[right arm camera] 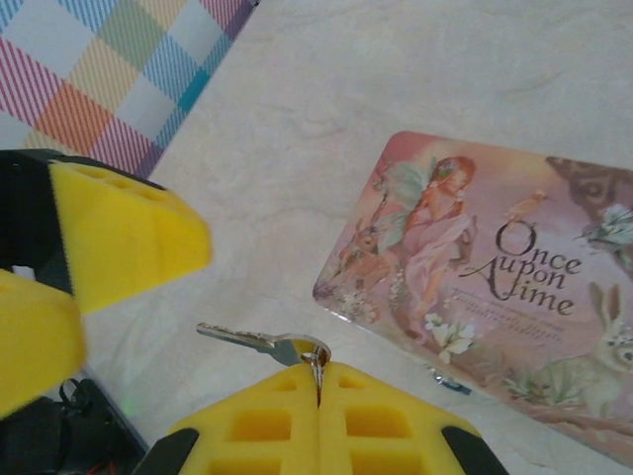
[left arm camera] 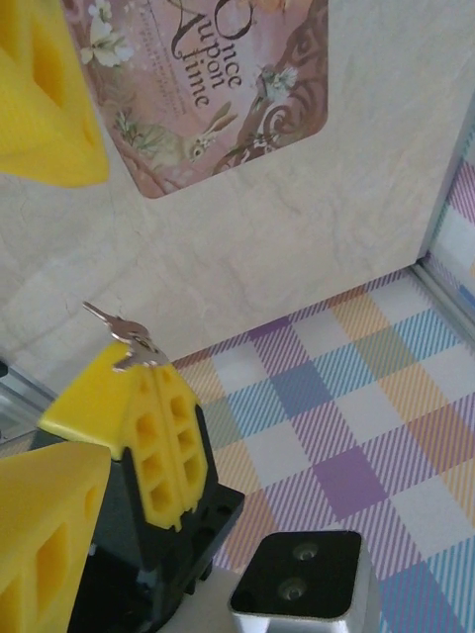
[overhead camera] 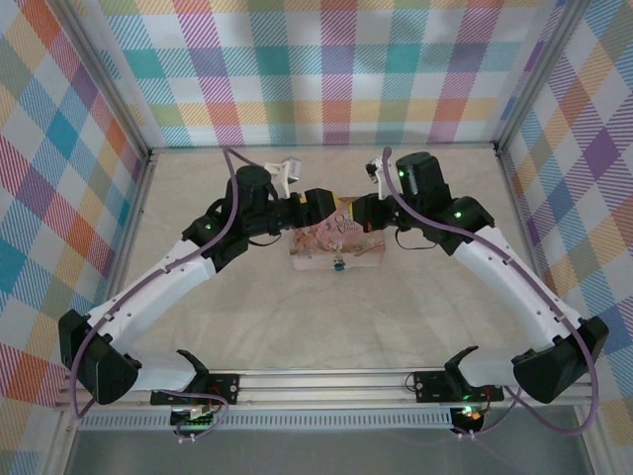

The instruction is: Unlock the padlock with the key

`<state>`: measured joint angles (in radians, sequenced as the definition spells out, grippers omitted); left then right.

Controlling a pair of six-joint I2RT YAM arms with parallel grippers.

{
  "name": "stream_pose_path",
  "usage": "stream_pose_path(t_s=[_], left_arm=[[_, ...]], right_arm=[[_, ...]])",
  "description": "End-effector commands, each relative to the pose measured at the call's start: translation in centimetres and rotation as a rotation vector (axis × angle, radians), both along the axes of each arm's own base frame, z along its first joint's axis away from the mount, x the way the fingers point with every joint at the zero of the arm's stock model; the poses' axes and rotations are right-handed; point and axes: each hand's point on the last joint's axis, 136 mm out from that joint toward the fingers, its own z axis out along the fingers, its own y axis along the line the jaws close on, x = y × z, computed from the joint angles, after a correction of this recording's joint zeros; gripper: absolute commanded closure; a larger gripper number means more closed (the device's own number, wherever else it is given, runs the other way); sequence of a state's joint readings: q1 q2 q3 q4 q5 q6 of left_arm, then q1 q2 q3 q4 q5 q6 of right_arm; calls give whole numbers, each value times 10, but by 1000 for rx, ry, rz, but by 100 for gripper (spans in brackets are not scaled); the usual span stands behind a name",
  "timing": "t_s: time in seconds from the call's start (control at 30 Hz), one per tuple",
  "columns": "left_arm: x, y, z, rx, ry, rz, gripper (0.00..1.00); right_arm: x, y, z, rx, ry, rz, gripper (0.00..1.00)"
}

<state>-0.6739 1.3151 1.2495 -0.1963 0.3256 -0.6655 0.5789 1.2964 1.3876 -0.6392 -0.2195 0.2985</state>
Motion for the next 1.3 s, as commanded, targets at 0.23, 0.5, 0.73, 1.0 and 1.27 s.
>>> stream_pose_path(t_s=[0.23,0.5,0.73,1.0,1.27], left_arm=[[0,-17,21,-18,-67,-33,45],[2,-21,18,1,-67,-37,58],[1,-26,17,13,-69,-49,71],[2,-25,15,31,-75,-44,95],[4,-15,10,88,-85,-15,100]], right_arm=[[-6,18,17,50,-15,45,100],[-13,20,18,65,-1,59,100],[-14,20,21,73,-5,60,100],[-17,20,21,83,-3,67,100],[-16,9,19,85,-19,19,55]])
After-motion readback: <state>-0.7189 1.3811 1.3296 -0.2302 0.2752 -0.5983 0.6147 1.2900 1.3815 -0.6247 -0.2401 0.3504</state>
